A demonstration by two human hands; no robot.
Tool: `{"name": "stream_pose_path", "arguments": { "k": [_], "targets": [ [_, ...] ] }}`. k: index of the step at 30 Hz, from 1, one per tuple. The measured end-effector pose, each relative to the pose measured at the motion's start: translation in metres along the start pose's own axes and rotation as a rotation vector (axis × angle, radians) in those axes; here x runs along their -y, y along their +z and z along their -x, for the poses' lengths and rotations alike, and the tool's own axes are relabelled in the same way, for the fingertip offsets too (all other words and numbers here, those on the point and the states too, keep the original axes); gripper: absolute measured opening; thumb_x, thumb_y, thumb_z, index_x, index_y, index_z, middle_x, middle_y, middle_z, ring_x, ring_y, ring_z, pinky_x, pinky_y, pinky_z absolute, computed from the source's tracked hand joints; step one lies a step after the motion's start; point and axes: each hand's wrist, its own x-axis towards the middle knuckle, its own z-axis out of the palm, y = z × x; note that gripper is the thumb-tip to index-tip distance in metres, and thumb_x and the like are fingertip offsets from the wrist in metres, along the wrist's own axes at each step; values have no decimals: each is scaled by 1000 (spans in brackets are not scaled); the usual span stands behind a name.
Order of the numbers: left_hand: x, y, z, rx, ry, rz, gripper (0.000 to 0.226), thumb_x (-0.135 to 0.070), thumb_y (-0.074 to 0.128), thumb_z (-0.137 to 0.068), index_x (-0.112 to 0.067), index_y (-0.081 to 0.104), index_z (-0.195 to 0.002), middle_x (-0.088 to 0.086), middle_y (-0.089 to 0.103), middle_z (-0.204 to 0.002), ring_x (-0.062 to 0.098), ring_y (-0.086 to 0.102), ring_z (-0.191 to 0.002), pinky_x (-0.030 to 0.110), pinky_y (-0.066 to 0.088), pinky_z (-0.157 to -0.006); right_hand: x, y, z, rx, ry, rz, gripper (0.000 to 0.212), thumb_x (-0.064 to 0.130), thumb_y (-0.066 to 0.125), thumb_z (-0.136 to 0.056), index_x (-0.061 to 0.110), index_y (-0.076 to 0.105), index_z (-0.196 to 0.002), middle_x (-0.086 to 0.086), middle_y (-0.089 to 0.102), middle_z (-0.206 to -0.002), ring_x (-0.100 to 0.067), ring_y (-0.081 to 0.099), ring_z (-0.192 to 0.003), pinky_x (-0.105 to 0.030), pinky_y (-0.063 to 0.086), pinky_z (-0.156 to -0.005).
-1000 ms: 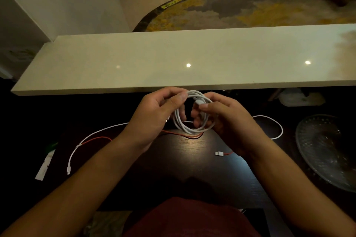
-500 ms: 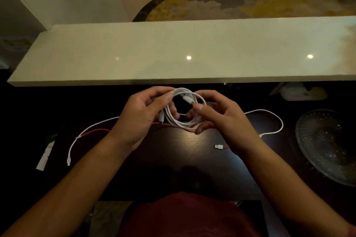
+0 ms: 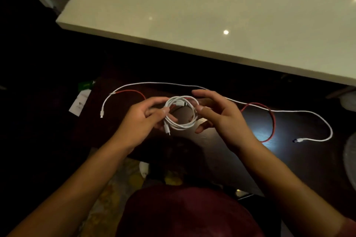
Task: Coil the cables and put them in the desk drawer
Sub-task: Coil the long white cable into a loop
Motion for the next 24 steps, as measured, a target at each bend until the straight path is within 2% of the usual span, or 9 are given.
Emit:
{"name": "stream_pose_path", "arguments": {
  "k": [2, 4, 6, 11, 16, 21, 24],
  "targets": [
    [10, -18, 2, -13, -53, 33, 25, -8, 54, -101, -10, 63, -124, 16, 78, -90, 24, 77, -79, 30, 63, -68, -7, 13, -11, 20, 22, 7, 36, -10, 56, -95, 3, 61, -128, -19, 69, -114, -13, 70, -86, -33, 61, -58],
    [19, -30, 3, -33, -87, 46, 22, -7, 54, -102, -11, 64, -121, 18, 78, -90, 25, 76, -77, 29, 63, -67, -16, 23, -19, 52, 45, 22, 34, -12, 55, -94, 0, 63, -125, -8, 73, -107, -11, 71, -84, -29, 59, -59],
    [41, -72, 12, -113, -157, 98, 21, -6, 53, -102, -9, 64, -120, 17, 78, -88, 23, 76, -73, 28, 62, -65, -30, 63, -43, 146, 123, 58, 31, -12, 56, -94, 2, 66, -120, 1, 75, -98, -11, 72, -80, -26, 58, -60],
    [85, -141, 20, -182, -229, 78, 23, -6, 53, -102, -3, 61, -123, 15, 78, -84, 21, 75, -73, 30, 62, -67, -54, 133, -84, 221, 238, 108, 31, -12, 56, -95, -5, 62, -124, -13, 71, -98, -10, 71, -73, -25, 59, -59],
    [122, -200, 22, -286, -343, 186, 26, -2, 54, -101, 3, 59, -126, 7, 77, -78, 19, 72, -62, 31, 61, -61, -83, 195, -118, 275, 365, 130, 29, -11, 57, -95, -5, 63, -122, -12, 73, -98, -10, 73, -76, -24, 60, -62],
    [155, -263, 34, -331, -410, 193, 18, 0, 55, -100, -5, 60, -116, 1, 76, -71, 13, 71, -58, 26, 60, -58, -126, 258, -147, 310, 445, 139, 25, -6, 60, -95, -7, 67, -118, -9, 75, -91, -13, 72, -77, -24, 60, -66],
    [167, -286, 35, -292, -437, 153, 19, -1, 56, -100, -5, 59, -118, 7, 75, -82, 16, 72, -63, 30, 61, -63, -146, 276, -153, 290, 472, 153, 24, -6, 61, -94, -7, 68, -117, -10, 76, -91, -15, 72, -77, -25, 60, -67]
  ]
}}
